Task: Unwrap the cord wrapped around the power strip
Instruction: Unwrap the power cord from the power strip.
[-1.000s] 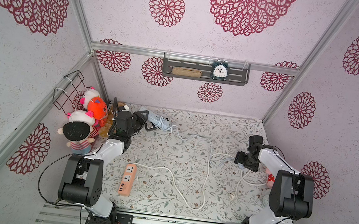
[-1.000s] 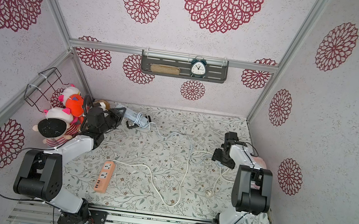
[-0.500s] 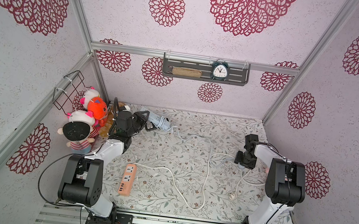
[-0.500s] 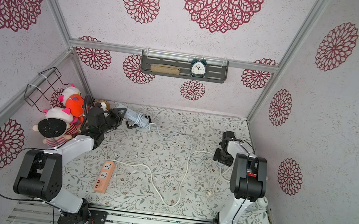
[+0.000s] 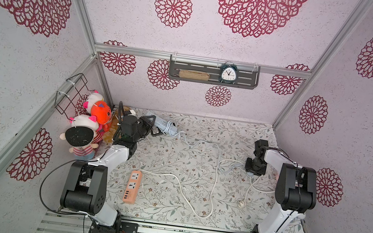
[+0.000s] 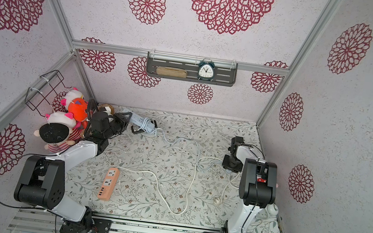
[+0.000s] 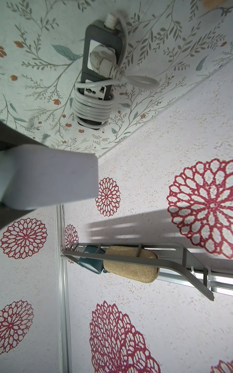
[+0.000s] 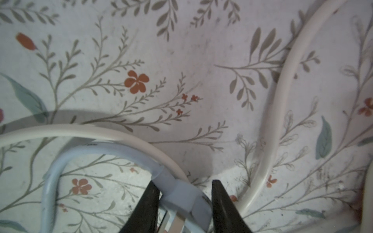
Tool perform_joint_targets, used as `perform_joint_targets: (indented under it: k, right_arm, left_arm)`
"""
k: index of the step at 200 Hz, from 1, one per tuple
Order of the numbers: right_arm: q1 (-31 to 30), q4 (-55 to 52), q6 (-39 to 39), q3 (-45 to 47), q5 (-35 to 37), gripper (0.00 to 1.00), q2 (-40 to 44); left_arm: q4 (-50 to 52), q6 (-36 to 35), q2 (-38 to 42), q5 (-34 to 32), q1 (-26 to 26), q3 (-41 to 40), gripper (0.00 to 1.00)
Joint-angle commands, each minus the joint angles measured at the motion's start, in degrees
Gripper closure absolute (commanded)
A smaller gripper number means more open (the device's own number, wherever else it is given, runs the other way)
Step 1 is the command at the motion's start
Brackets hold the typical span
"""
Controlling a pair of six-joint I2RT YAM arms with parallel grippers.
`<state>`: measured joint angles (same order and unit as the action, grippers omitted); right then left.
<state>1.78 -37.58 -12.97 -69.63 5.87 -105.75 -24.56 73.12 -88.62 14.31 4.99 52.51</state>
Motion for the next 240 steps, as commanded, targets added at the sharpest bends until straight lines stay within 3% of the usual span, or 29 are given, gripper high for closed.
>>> perform_joint_targets:
  k: [1,46,85,126,139,157,178,213,240]
  right_arm:
    - [0.50,-3.45,0.92,-3.50,2.31,0.69,3.61]
    - [3.21,-5.79,2.75,-10.23,4.48,0.74,7.14]
    - [9.33,-0.39,3.66,-15.27,4.01,0.75,-2.77]
    - [11.77,1.60,4.17,-19.80,0.88,0.73,-11.49]
    - [12.16,0.69,4.85,-21.58,0.34,0.66,-13.85]
    - [12.11,-0.56,6.66,-22.46,-0.31,0.40,-13.87]
    - [11.84,1.28,9.40,-20.33,-3.44,0.22,-8.24]
    - [8.93,0.96,13.45,-19.10,-10.29,0.13,2.72]
    - [0.78,8.31,16.82,-13.50,-23.23,0.13,10.44]
  left_arm:
    - [-2.43,1.30,1.61,0.70,0.46,1.53,1.00]
    - [-2.51,2.29,3.14,1.63,0.87,2.27,1.00]
    - [-2.92,3.16,4.69,-0.58,2.83,1.56,1.00]
    - [-2.39,2.82,6.13,-3.50,5.00,1.32,1.00]
    - [-2.25,2.81,5.85,-3.69,5.36,1.86,1.00]
    - [-2.25,2.90,5.32,-3.61,5.81,2.41,1.00]
    - [-1.62,2.69,4.78,-3.59,6.44,3.37,1.00]
    - [-0.97,2.64,3.81,-3.41,7.39,4.92,1.00]
    - [-0.19,2.56,3.74,-3.41,8.01,5.70,1.00]
